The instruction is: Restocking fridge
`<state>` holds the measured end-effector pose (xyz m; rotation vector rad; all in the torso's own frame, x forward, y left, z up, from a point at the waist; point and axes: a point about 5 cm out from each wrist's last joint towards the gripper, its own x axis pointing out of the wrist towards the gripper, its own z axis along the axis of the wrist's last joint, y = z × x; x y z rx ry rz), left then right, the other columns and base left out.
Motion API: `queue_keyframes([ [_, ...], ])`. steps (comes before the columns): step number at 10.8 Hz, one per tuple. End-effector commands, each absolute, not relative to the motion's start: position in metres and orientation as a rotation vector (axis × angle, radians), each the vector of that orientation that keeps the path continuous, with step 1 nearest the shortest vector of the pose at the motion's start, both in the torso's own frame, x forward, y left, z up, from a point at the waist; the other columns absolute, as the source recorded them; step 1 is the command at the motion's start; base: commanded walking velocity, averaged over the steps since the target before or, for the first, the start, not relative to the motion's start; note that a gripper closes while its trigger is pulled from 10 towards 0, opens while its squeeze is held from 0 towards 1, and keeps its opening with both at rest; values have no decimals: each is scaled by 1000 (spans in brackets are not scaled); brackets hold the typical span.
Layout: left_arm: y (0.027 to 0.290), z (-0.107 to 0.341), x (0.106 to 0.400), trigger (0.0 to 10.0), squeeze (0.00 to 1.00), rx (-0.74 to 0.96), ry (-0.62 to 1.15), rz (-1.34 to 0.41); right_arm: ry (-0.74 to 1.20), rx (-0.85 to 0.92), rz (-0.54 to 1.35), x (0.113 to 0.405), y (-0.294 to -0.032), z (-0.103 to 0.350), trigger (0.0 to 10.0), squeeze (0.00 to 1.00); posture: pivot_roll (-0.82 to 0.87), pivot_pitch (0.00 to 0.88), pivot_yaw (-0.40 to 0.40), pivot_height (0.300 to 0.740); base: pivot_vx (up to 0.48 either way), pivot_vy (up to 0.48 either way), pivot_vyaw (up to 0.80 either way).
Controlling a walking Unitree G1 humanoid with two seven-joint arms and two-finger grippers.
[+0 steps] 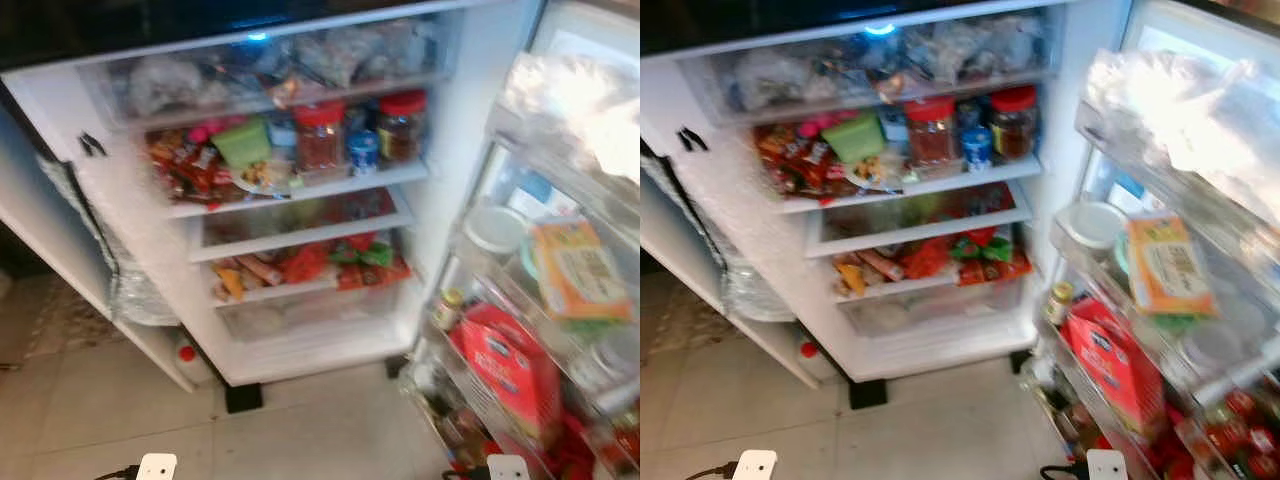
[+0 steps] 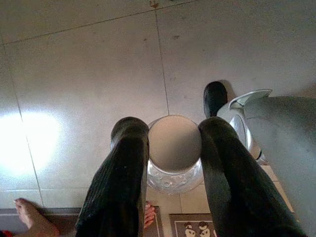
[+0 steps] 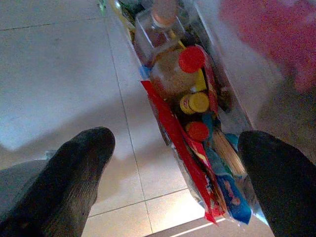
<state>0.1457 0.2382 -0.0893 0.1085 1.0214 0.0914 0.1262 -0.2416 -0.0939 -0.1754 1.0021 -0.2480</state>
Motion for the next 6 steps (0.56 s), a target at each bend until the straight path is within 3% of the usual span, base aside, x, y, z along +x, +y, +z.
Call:
queue_keyframes([
  [1,244,-90,140,10000,0,124,1040,98,1017,-171,-237,124,-239,-96,10000,0,-12,74,92,740,304,0,0],
  [6,244,-90,140,10000,0,117,1041,94,1022,-164,-231,124,-239,-96,10000,0,-15,82,87,740,313,0,0],
])
